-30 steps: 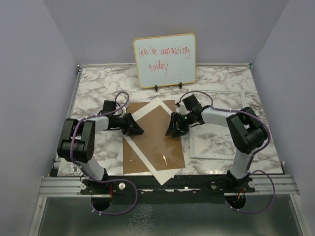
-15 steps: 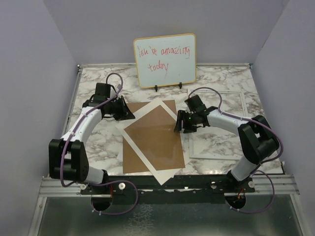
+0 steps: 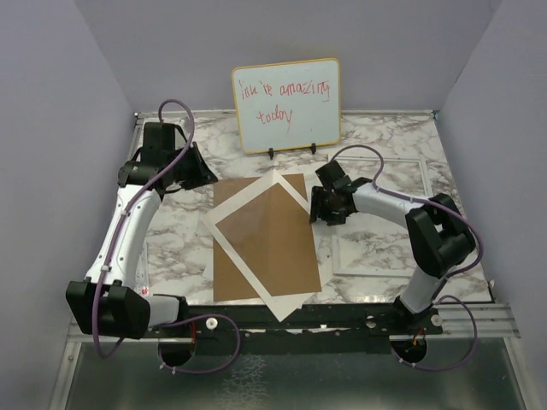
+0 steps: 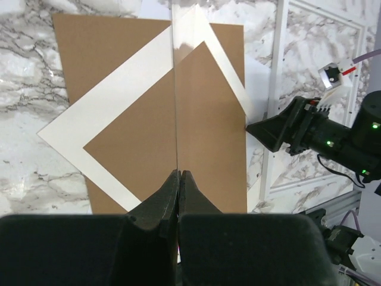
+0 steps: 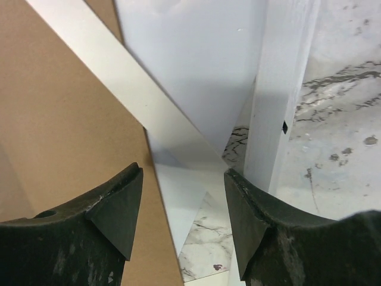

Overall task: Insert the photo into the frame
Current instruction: Move the photo frame item to the center of the board.

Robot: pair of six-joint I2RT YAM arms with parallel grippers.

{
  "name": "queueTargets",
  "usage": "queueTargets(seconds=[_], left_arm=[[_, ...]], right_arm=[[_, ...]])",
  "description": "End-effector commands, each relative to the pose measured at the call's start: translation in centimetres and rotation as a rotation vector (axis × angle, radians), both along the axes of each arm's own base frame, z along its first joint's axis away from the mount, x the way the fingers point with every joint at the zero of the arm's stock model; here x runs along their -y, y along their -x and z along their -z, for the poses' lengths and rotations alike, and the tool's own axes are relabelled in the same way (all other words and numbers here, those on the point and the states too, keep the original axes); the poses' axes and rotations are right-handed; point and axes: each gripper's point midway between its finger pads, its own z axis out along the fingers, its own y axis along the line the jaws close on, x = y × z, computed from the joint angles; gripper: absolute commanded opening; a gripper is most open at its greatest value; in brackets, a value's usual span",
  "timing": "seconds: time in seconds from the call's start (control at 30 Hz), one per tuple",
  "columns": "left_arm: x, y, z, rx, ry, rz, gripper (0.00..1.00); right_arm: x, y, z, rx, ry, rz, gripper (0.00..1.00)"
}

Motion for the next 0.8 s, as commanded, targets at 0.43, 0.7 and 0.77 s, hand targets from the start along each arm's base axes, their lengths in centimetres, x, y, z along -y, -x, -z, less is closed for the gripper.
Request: queueTargets(seconds=[0.43,0.7,0.77], left_arm=[[0.4,-0.4,-11.2,0.237,0.066,-0.008,0.00],[1.0,-1.1,-13.6,0.276,0.113,-0.004,0.00],[1.0,-1.4,-14.1,0.290,0.116,-0.012,0.00]], right_arm=[[0.1,1.2,3.1,-0.106,-0.027,-0.022,0.63],[-4.0,4.8,2.6,-0.233,-0.316,-0.093,0.63],[-4.7,5.0,2.7,-0.250,-0.353,-0.101,0.63]])
